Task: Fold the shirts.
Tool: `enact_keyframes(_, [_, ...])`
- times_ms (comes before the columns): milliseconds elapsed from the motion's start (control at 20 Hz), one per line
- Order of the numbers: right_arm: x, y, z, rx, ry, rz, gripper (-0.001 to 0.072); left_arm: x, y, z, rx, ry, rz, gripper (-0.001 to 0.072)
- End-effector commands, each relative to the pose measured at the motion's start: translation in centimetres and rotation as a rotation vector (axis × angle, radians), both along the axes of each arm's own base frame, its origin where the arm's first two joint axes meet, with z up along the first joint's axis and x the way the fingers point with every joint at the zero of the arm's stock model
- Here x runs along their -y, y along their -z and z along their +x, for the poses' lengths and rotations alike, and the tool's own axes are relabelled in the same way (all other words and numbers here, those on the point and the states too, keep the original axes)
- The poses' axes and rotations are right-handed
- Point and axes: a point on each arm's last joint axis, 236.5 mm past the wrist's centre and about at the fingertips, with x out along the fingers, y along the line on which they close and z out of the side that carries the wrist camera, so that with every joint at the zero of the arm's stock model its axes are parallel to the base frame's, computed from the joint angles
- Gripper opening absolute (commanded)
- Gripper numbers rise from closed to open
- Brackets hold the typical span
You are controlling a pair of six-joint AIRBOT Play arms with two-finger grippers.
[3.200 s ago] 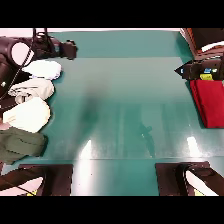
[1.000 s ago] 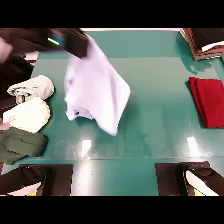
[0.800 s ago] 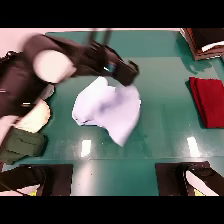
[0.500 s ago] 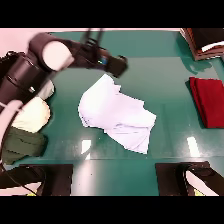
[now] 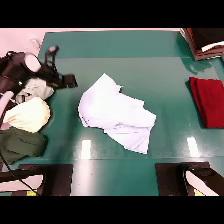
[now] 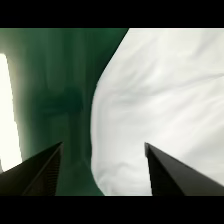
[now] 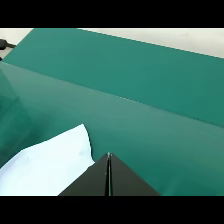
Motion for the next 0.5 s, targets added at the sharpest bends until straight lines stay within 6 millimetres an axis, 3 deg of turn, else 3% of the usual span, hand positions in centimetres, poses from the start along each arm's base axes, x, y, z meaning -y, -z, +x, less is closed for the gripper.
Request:
enact_keyframes(0, [0.0, 1.1, 0.4, -0.026, 0.001, 0.002, 0.0015, 0.1, 7.3, -2.5, -0.141, -0.055, -0.078, 0.0599])
enact_keyframes(250, [0.0, 3.1, 0.9, -0.075, 0.0, 0.0, 0.0015, 2.7, 10.4, -3.3, -0.217, -0.015, -0.14, 0.0599])
enact_keyframes(450, [0.0, 4.3, 0.9, -0.112, -0.003, -0.007, 0.0016, 3.7, 10.2, -2.9, -0.202, -0.019, -0.165, 0.0595])
